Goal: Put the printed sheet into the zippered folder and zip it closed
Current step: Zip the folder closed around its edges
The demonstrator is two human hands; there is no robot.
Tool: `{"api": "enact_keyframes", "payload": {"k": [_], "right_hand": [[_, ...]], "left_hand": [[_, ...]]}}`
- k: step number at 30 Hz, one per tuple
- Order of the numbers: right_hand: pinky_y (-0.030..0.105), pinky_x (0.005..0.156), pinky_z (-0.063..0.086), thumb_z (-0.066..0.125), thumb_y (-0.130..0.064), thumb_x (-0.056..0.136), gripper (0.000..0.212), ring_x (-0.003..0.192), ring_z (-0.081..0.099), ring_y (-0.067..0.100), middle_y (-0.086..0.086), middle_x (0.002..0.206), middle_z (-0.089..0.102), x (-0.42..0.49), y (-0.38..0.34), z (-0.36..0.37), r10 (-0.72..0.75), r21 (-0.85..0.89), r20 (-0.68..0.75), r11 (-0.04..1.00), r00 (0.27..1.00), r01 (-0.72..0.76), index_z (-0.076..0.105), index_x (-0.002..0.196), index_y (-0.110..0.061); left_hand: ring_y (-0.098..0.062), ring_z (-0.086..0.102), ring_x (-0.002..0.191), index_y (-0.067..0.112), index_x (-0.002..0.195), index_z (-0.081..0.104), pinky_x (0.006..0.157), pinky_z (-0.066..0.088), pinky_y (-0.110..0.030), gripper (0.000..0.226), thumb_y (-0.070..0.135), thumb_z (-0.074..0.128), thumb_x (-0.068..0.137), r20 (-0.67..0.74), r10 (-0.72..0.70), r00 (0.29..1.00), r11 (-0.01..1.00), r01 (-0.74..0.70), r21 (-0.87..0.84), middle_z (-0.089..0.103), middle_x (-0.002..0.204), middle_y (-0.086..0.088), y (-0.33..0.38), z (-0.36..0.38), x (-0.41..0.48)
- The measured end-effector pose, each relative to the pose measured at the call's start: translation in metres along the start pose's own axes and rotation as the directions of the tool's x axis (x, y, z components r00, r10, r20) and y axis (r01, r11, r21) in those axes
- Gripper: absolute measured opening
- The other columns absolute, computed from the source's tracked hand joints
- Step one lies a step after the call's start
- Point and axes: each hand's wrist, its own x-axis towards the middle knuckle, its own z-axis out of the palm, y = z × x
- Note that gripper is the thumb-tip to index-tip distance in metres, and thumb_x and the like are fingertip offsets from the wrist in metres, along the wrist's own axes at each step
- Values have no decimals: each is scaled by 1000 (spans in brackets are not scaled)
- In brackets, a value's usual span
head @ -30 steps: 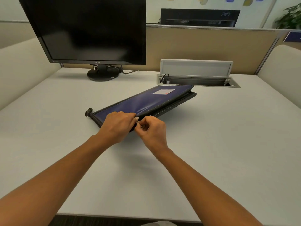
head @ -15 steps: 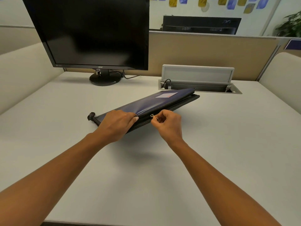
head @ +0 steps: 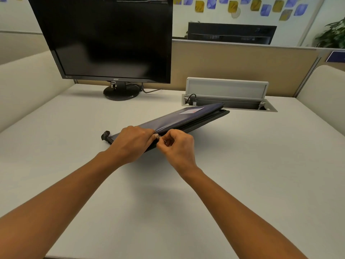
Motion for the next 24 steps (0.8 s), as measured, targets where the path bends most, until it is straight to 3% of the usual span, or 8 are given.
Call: {"api": "enact_keyframes", "payload": {"k": [5,11,15,20,24], "right_hand": [[27,57,48,69,-15,76,14,55,53,13,6,62,63,14,7,-12,54,-25,-55,998,997,-55,62,67,-7],[18,52,40,71,-14,73,12,51,50,8,-2,58,58,27,22,-22,93,-69,-93,993,991,-99,63,65,-10],[24,61,42,69,-10,71,9,53,52,14,5,58,62,44,48,-49,210,-94,-206,968,956,-233,64,64,-8],[21,68,44,69,-10,76,5,52,49,0,1,64,58,57,64,-72,248,-146,-232,947,941,-285,67,76,-5],[22,70,46,68,-11,78,8,55,51,6,5,68,62,55,66,-72,255,-137,-232,947,939,-291,67,81,-4]], "left_hand": [[-23,53,67,13,107,56,66,42,-33,37,33,26,99,24,16,1000,999,-17,45,66,88,-12,-3,-6,0],[-30,59,76,11,106,57,73,48,-38,39,32,25,99,29,39,999,998,-41,43,67,89,-14,-5,-8,1],[-30,59,74,12,107,57,70,46,-37,39,32,25,99,3,63,998,997,-63,39,68,87,-12,-11,-9,-8],[-28,60,74,12,107,58,71,47,-36,38,31,26,99,1,73,997,997,-73,-11,68,88,-11,-13,-11,-10],[-28,59,70,11,104,60,67,42,-33,36,29,30,98,-33,93,995,995,-94,-34,69,84,-11,-18,-11,-13]]}}
